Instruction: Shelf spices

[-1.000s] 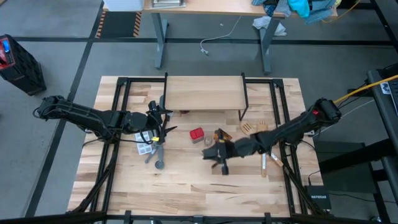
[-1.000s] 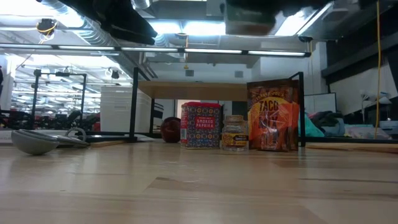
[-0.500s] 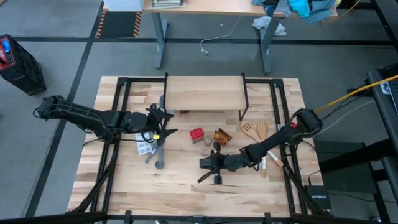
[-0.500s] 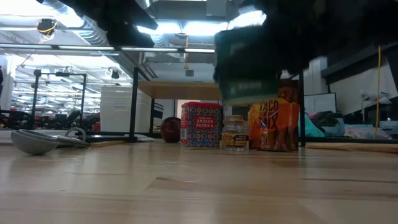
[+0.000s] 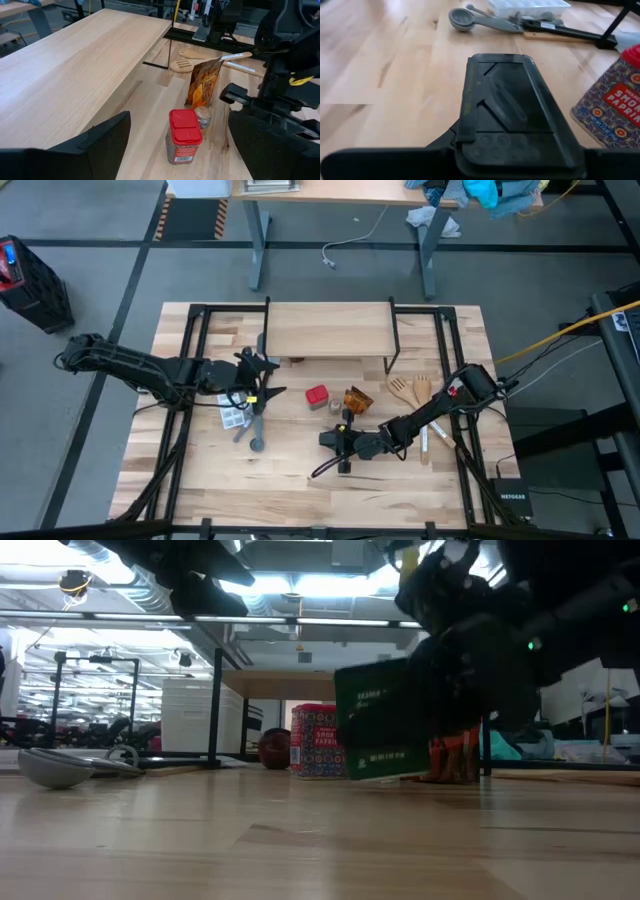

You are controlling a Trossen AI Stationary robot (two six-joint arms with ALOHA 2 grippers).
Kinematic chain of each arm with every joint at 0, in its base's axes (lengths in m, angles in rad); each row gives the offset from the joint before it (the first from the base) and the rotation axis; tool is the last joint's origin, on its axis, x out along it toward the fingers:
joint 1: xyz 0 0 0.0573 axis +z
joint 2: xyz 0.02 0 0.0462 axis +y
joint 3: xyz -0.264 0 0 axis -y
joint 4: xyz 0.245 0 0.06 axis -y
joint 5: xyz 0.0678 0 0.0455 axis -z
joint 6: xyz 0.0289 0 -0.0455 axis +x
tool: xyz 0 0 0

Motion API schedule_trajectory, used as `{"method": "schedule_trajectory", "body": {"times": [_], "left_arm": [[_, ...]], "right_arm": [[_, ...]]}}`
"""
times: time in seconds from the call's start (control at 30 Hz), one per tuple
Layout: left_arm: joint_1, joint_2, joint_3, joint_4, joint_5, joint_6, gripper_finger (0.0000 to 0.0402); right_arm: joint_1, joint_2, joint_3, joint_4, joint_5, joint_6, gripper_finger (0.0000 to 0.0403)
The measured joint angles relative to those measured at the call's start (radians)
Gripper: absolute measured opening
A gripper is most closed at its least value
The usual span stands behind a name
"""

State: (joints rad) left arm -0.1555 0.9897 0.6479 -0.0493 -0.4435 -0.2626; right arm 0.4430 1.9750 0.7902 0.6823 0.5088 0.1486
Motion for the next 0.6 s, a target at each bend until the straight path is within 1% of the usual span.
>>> {"method": "schedule_trajectory", "body": {"times": [0.3, 0.33, 0.6], "left_arm": [[0.0, 0.0, 0.0, 0.0, 0.0, 0.0, 0.0329], [0.0, 0.0, 0.0, 0.0, 0.0, 0.0, 0.0329], [0.0, 0.0, 0.0, 0.001, 0.0, 0.0, 0.0329]], "right_arm": [[-0.043, 0.02, 0.001, 0.002, -0.006, 0.002, 0.0103], [-0.047, 0.02, 0.001, 0.003, -0.016, 0.002, 0.0108], [-0.045, 0.02, 0.001, -0.004, -0.03, 0.002, 0.0211]]}}
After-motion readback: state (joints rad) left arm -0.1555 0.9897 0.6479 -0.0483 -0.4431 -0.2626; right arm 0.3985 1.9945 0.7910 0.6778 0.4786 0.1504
